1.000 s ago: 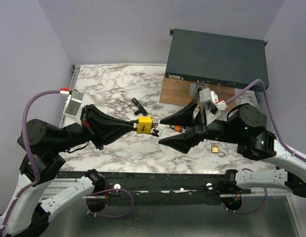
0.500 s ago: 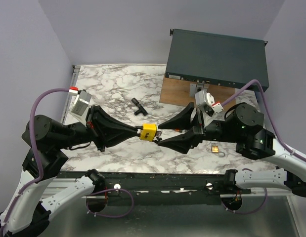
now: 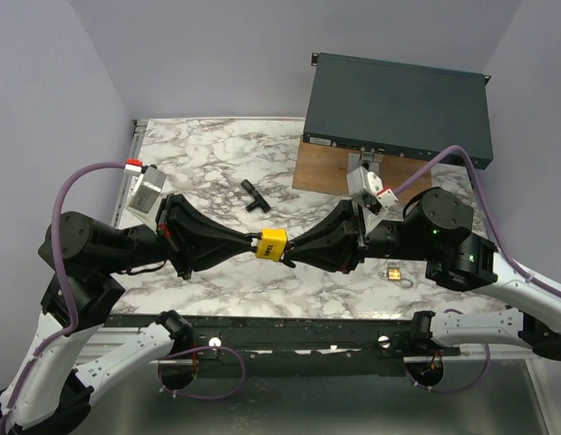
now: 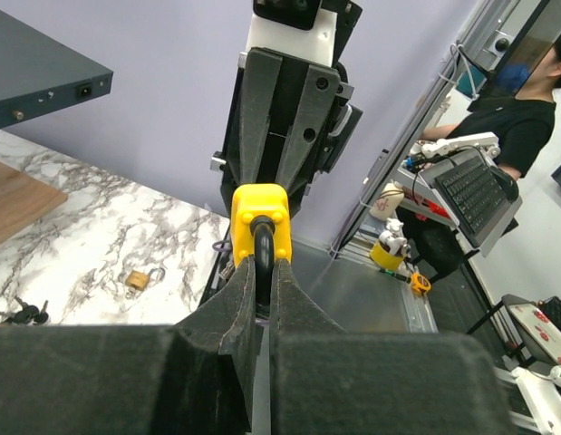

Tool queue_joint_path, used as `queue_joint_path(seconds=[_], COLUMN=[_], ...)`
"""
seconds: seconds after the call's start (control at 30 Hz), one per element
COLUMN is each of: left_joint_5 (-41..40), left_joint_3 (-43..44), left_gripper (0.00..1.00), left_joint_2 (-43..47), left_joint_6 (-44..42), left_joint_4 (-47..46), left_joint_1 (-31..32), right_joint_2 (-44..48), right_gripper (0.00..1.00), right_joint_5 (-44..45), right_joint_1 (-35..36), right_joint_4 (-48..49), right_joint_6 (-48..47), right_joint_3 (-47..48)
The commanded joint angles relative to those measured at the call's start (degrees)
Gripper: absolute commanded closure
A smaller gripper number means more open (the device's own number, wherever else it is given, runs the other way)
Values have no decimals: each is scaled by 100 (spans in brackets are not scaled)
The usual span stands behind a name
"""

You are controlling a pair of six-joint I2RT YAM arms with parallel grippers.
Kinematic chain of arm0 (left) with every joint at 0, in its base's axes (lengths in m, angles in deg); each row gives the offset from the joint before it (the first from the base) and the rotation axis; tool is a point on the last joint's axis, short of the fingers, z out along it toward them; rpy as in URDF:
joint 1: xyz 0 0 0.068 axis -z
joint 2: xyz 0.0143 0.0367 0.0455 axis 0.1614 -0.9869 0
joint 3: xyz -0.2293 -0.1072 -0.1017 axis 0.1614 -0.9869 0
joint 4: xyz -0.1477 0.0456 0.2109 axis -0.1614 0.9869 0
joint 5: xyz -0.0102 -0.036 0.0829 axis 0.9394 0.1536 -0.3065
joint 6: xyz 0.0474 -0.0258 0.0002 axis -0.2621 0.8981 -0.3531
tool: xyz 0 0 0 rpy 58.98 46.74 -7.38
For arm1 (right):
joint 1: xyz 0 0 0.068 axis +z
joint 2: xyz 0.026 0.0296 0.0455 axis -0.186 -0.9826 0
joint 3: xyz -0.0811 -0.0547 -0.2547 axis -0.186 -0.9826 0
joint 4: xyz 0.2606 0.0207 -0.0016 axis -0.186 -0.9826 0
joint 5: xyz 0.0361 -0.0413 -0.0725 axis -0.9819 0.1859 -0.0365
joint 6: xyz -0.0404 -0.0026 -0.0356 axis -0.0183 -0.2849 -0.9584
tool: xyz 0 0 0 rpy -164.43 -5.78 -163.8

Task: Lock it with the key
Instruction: Lock the lock.

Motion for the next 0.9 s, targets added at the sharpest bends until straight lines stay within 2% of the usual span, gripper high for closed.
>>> queue_joint_path(seconds=[0.0,0.03,0.07,0.5,0.87], left_joint_5=[-12,-37,-64,-1342,-1607], left_joint_3=[-32,-51,-59,-89,-174], left_gripper=[100,100,100,100,100], left_joint_2=[109,121,131,375,362], left_joint_6=[24,14,5,-227,-297], left_joint_4=[-362,-355,-349,-173,-291], left_joint_1=[36,40,40,38,28], right_joint_2=[-57,-61,-67,103,343], right_gripper=[90,97,99,99,99], right_joint_5=[-130,-114,-95,-42,-13], right_joint_1=[19,18,15,14,15], right_joint_4=[-43,-53,-70,-261,-398], right_joint_6=[22,18,25,33,84], right_joint_3=[156,156,156,-6,-281])
